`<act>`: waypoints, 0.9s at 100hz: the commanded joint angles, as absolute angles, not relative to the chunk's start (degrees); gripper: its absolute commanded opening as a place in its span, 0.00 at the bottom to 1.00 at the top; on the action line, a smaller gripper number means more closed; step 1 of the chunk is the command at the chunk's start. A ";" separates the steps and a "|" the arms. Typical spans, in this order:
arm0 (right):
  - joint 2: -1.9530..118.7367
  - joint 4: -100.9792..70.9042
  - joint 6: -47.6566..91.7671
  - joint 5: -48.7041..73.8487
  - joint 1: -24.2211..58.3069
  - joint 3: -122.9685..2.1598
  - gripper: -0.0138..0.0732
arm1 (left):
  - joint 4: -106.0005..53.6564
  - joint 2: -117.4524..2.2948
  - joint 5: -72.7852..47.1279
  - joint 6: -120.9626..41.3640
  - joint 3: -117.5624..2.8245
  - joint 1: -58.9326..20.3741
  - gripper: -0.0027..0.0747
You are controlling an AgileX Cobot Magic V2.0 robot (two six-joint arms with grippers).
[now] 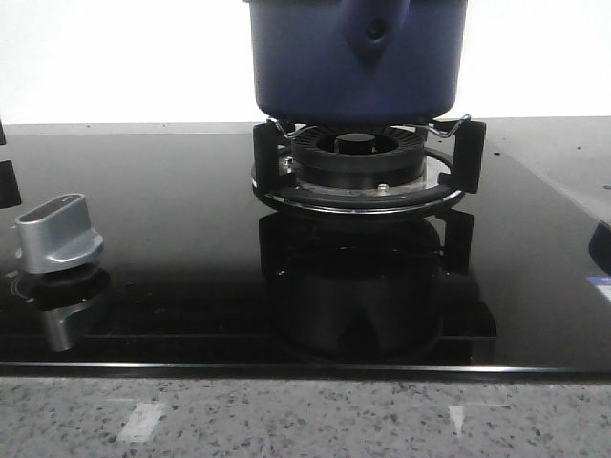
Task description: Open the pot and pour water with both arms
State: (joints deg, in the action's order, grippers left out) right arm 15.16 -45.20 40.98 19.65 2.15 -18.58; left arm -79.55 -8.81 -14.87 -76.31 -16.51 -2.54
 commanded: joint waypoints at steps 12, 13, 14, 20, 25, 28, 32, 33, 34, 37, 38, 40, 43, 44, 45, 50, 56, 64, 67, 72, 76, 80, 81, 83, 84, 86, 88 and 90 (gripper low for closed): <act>15.51 -45.70 41.78 15.93 2.07 -20.10 0.10 | -78.78 -9.29 -13.60 -74.22 -17.94 -3.06 0.01; 15.51 -45.70 41.78 15.93 2.07 -20.10 0.10 | -78.03 -9.29 -13.56 -73.56 -17.94 -3.06 0.01; 15.51 -45.70 41.78 15.82 2.07 -20.10 0.10 | -76.22 -9.29 -13.49 -71.82 -17.94 -3.06 0.01; 15.51 -45.70 41.78 15.84 2.07 -20.10 0.10 | -64.07 -9.29 -11.92 -59.20 -17.94 -2.94 0.01; 15.51 -45.70 41.78 15.84 2.07 -20.10 0.10 | -47.93 -9.29 -11.05 -39.41 -17.94 -2.94 0.01; 15.51 -45.70 41.78 15.84 2.07 -20.10 0.10 | -39.07 -9.29 -10.78 -29.69 -17.85 -2.94 0.01; 15.51 -45.70 41.78 15.84 2.07 -20.10 0.10 | -27.75 -9.29 -9.79 -19.25 -17.56 -2.94 0.01; 15.51 -45.70 41.78 15.84 2.07 -20.10 0.10 | -24.63 -9.29 -9.47 -15.73 -17.40 -2.94 0.01; 15.51 -45.70 41.78 15.84 2.07 -20.10 0.10 | -23.20 -9.29 -9.31 -14.15 -17.38 -2.94 0.01; 15.51 -45.70 41.78 15.84 2.07 -20.10 0.10 | -18.41 -9.29 -8.45 -8.04 -16.64 -2.94 0.01; 15.51 -45.70 41.78 15.84 2.07 -20.10 0.10 | -16.49 -9.29 -7.99 -7.17 -16.45 -2.94 0.01; 15.51 -45.70 41.78 15.84 2.07 -20.10 0.10 | -14.06 -9.29 -7.27 -5.23 -15.85 -2.94 0.01; 15.51 -45.70 41.78 15.84 2.07 -20.10 0.10 | -11.32 -8.95 -6.59 -3.76 -15.00 -2.94 0.01; 15.51 -45.70 41.78 15.84 2.07 -20.10 0.10 | -10.70 -8.67 -6.59 -3.33 -14.59 -2.94 0.01; 15.51 -45.70 41.78 15.84 2.07 -20.10 0.10 | -9.51 -8.51 -6.59 -3.12 -14.41 -2.94 0.01; 15.51 -45.70 41.78 15.84 2.07 -20.10 0.10 | -6.43 -6.97 -6.73 -2.31 -12.91 -2.94 0.01; 15.51 -45.70 41.78 15.84 2.07 -20.10 0.10 | -4.97 -4.39 -6.60 -2.31 -10.66 -3.06 0.01; 15.51 -45.70 41.78 15.84 2.07 -20.10 0.10 | -4.95 -1.37 -6.60 -2.31 -7.74 -3.06 0.01; 15.51 -45.70 41.78 15.84 2.07 -20.10 0.10 | -4.95 -0.41 -6.60 -2.31 -6.62 -3.06 0.01; 15.51 -45.70 41.78 15.84 2.07 -20.10 0.10 | -4.95 1.30 -6.82 -2.31 -4.54 -3.06 0.01; 15.51 -45.70 41.78 15.84 2.07 -20.10 0.10 | -4.95 1.88 -6.80 -2.31 -3.49 -3.06 0.01; 15.51 -45.70 41.78 15.84 2.07 -20.10 0.10 | -4.95 1.77 -6.98 -2.31 -2.92 -3.06 0.01; 15.51 -45.70 41.78 15.84 2.07 -20.10 0.10 | -4.95 1.77 -6.98 -2.31 -2.73 -3.06 0.01; 15.51 -45.70 41.78 15.84 2.07 -20.10 0.10 | -4.95 1.77 -6.98 -2.31 -2.46 -3.06 0.01; 15.51 -45.70 41.78 15.84 2.07 -20.10 0.10 | -4.95 1.77 -6.98 -2.31 -2.20 -3.06 0.01; 15.51 -45.70 41.78 15.84 2.07 -20.10 0.10 | -4.95 1.77 -6.67 -2.31 -1.76 -3.06 0.01; 15.51 -45.70 41.78 15.84 2.07 -20.10 0.10 | -4.95 1.77 -6.09 -2.31 -1.36 -3.06 0.01; 15.51 -45.70 41.78 15.84 2.07 -20.10 0.10 | -5.13 1.77 -4.97 -2.31 -0.57 -3.06 0.01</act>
State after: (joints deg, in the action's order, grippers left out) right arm 15.16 -45.20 40.98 19.65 2.15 -18.58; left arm -5.03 0.15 -11.40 -3.04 -0.54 -2.54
